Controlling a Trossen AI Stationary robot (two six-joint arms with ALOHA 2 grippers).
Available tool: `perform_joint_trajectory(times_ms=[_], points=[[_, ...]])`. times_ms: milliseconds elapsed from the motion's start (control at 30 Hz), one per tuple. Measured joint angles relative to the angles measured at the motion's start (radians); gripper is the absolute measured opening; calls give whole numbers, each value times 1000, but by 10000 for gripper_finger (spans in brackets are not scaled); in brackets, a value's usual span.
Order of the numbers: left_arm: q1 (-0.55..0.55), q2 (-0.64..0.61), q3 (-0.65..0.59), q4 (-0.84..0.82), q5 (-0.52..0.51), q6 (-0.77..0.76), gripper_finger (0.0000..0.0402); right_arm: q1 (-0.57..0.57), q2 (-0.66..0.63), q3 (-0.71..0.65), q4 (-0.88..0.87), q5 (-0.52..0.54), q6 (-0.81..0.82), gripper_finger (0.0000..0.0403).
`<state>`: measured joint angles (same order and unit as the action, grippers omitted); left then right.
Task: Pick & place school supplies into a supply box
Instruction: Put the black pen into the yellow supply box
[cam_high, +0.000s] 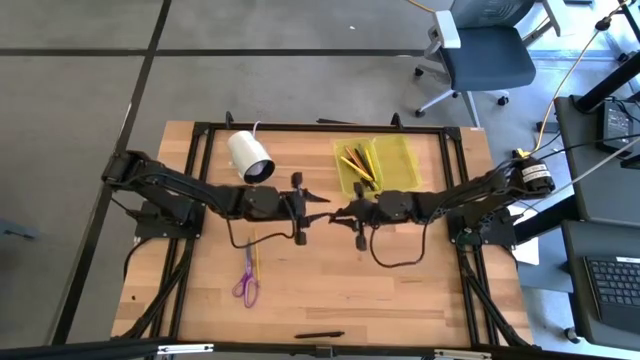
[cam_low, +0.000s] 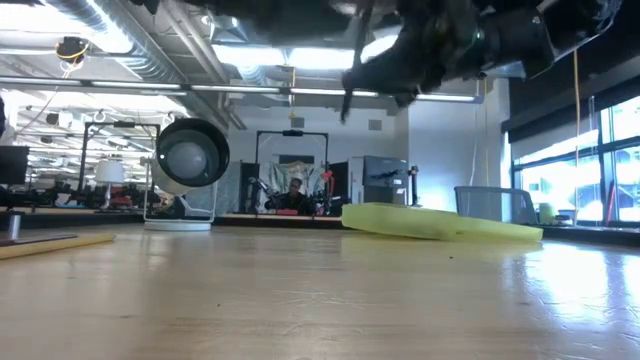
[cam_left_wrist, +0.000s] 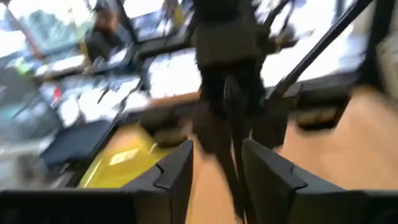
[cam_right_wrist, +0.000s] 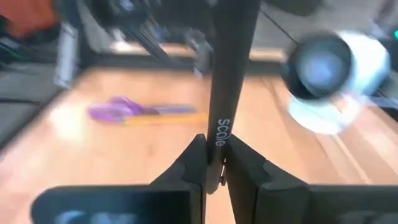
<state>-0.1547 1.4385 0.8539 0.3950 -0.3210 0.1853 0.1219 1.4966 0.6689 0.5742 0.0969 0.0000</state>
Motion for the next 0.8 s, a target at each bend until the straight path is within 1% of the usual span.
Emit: perform_joint_trajectory(times_ms=[33, 133, 233, 300, 400, 467, 533, 600, 667, 800], points=[[-2, -8, 0, -41, -25, -15, 138, -7, -9, 0, -39, 25, 10, 41], [-10, -30, 0, -153, -47, -90, 147, -51, -53, 1, -188, 84, 106, 41], [-17, -34, 0, -247, -16, -179, 149, -140, -100, 44, -433, 91, 209, 41], [-17, -34, 0, -281, 25, -221, 149, -205, -108, 93, -581, 94, 238, 41], [-17, -21, 0, -307, 89, -262, 144, -312, -92, 178, -764, 65, 261, 41], [-17, -8, 0, -308, 135, -289, 140, -383, -66, 228, -856, -5, 257, 41], [-17, 7, 0, -317, 183, -313, 137, -443, -30, 264, -909, -80, 240, 41], [-22, 32, 0, -325, 216, -343, 134, -489, 8, 277, -923, -122, 197, 41], [-25, 56, 0, -334, 232, -368, 131, -517, 50, 285, -922, -124, 156, 41], [-34, 91, 0, -348, 245, -412, 128, -556, 129, 294, -931, -144, 147, 41]])
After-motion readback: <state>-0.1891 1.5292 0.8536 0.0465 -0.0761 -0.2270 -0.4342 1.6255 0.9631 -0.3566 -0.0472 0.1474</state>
